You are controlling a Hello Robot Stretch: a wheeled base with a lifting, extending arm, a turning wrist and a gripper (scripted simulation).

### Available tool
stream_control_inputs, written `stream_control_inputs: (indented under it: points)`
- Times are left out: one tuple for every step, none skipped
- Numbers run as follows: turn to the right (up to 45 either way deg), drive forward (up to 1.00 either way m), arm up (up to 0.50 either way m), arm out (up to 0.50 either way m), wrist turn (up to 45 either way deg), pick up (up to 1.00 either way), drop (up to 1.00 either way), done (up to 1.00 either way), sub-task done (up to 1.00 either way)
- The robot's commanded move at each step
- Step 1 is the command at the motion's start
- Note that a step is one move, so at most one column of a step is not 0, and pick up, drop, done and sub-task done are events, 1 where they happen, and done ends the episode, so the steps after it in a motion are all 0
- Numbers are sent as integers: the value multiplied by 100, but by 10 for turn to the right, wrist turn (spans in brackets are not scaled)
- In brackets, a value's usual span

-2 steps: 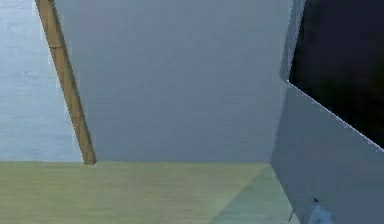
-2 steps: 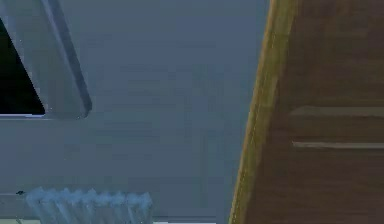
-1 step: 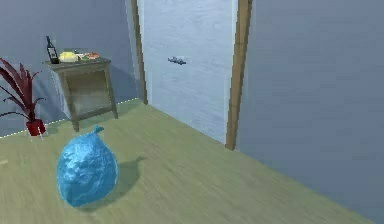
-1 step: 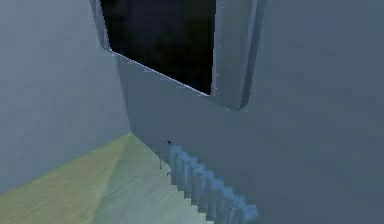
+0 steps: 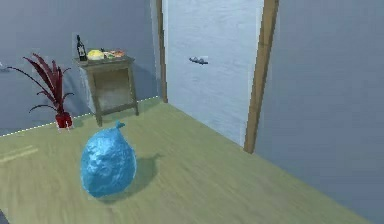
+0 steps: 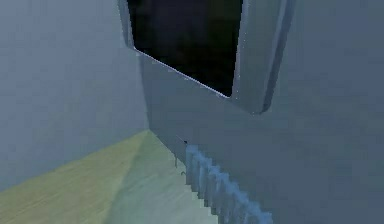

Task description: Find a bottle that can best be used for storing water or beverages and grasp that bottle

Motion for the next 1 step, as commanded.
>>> stream_control_inputs:
  points:
    - [0,100,0,0,0,0,0,0,0]
